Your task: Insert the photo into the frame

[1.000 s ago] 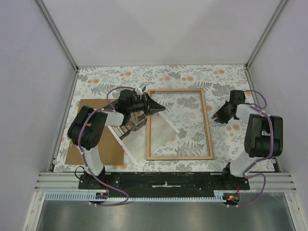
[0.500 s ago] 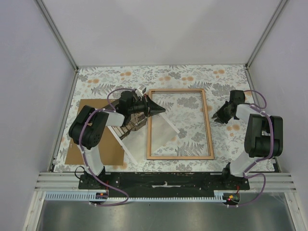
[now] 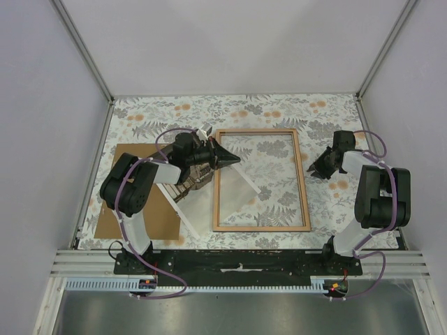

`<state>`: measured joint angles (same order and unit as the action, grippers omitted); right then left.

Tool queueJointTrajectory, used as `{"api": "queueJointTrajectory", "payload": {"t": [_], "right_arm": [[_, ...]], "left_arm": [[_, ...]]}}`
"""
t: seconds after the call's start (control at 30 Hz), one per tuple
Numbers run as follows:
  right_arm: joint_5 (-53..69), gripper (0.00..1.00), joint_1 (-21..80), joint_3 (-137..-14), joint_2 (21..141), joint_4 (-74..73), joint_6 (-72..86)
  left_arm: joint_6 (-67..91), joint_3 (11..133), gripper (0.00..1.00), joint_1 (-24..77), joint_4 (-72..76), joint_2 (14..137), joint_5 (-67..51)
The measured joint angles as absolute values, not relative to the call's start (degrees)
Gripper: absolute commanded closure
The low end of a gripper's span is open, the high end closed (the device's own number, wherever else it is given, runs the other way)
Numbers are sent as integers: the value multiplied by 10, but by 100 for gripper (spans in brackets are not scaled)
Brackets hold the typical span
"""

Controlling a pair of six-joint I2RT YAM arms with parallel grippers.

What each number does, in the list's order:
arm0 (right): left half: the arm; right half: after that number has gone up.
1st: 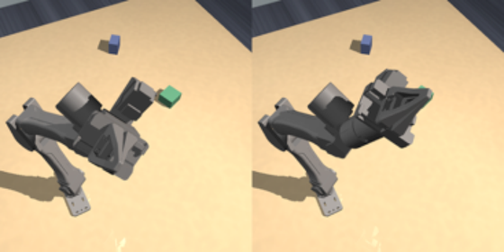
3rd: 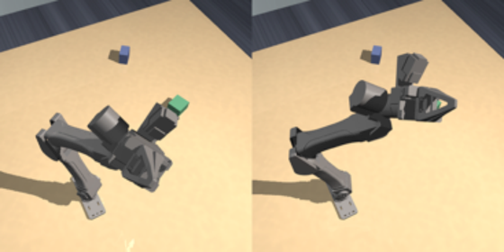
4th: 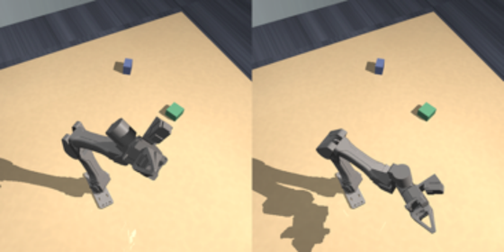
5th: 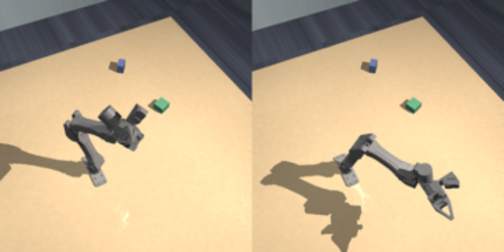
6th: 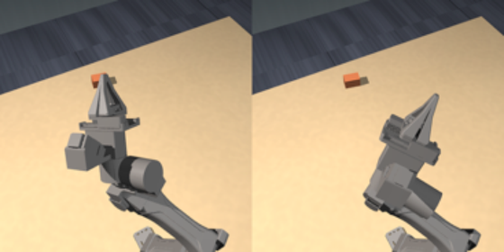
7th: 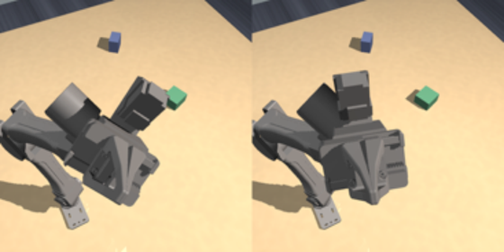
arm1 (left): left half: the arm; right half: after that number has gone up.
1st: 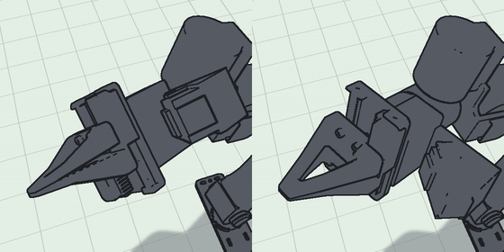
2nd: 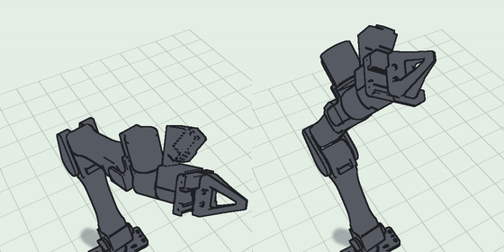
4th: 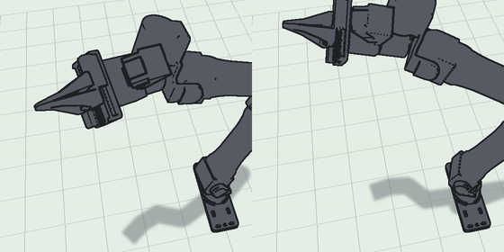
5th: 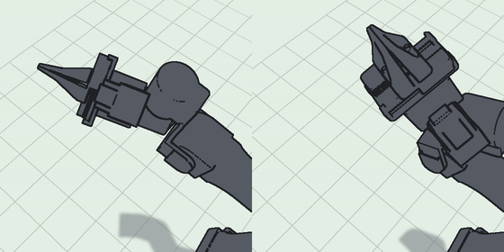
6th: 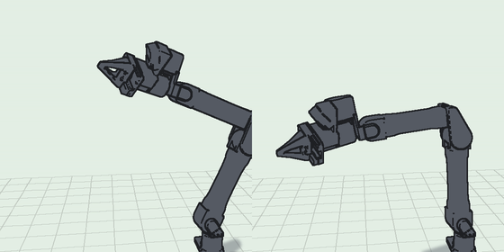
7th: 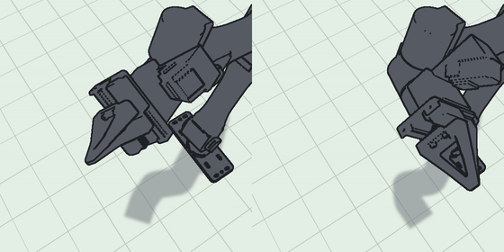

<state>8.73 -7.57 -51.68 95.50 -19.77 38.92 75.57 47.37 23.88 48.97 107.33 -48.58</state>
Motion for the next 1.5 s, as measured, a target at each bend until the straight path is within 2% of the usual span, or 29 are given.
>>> {"api": "queueJointTrajectory", "payload": {"t": [0.43, 1.07, 1.5], "right_arm": [[87, 69, -71, -517, 955, -196, 389], [87, 69, -63, -517, 955, -194, 387], [87, 69, -59, -517, 955, -193, 383]], "left_arm": [[755, 458, 98, 240, 518, 1087, -480], [769, 421, 98, 245, 636, 1130, -462], [757, 418, 98, 251, 629, 1130, -451]]}}
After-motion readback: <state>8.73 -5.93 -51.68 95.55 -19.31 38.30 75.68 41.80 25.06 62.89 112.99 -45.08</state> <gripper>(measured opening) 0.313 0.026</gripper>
